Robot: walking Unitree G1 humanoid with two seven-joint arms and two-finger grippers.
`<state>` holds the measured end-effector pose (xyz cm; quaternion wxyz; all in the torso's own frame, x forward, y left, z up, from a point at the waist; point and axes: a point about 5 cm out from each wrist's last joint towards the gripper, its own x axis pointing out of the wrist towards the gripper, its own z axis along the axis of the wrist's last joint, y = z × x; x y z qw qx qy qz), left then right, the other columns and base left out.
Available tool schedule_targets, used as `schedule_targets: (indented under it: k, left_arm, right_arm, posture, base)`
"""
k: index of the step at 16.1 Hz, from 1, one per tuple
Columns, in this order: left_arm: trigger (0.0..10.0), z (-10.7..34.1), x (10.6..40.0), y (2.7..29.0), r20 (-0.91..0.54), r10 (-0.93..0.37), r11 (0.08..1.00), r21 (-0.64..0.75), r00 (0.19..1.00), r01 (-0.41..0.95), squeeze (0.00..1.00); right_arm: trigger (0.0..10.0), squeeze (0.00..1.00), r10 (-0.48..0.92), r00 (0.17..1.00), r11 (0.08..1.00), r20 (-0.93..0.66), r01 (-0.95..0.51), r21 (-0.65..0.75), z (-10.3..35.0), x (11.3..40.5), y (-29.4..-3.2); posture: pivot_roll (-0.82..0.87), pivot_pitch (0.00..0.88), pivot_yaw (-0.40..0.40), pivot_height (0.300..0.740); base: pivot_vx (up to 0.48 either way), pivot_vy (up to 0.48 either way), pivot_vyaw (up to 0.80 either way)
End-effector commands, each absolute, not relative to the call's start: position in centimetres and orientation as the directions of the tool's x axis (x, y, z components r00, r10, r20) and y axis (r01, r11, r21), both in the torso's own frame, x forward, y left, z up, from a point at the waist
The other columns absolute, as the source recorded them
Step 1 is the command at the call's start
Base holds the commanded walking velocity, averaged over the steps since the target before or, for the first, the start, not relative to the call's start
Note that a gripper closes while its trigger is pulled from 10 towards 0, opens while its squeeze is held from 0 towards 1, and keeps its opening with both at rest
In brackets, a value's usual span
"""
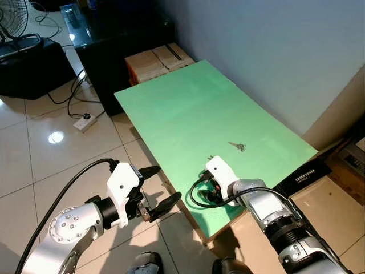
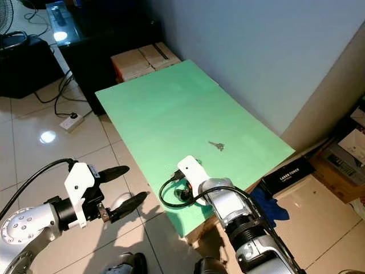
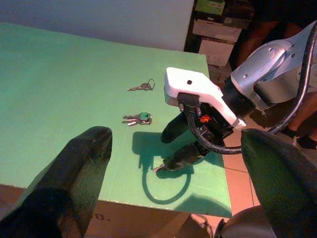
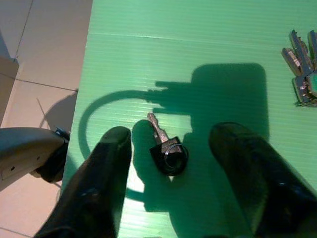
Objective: Hang keys on a hook
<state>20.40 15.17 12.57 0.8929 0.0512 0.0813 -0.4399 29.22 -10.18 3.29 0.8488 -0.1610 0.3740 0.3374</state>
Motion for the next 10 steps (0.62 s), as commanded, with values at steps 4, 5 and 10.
schedule_targets:
  k: [4, 5, 10]
  left_arm:
    - [10.0, 12.4, 20.2, 15.3, -0.208, -0.777, 0.605, 0.013, 0.594, 0.796, 0.00]
    - [10.0, 12.4, 20.2, 15.4, -0.210, -0.777, 0.605, 0.014, 0.594, 0.796, 0.00]
    - [10.0, 12.3, 20.0, 15.4, -0.216, -0.777, 0.603, 0.014, 0.591, 0.798, 0.00]
  right_arm:
    - [10.0, 0.00, 0.471, 0.451, 0.701, -0.758, -0.713, 0.011, 2.7, 29.2, -9.7]
    - [10.0, 0.00, 0.478, 0.449, 0.699, -0.755, -0.715, 0.017, 2.7, 29.2, -9.5]
    - [10.0, 0.00, 0.457, 0.465, 0.705, -0.758, -0.709, -0.010, 1.6, 29.3, -9.4]
  posture:
    - [0.05, 0.145, 0.041, 0.740]
    - [0.05, 0.148, 0.040, 0.740]
    - [0.05, 0.148, 0.040, 0.740]
  base:
    - [0.000, 0.000, 0.00]
    - [0.000, 0.000, 0.00]
    - [0.000, 0.000, 0.00]
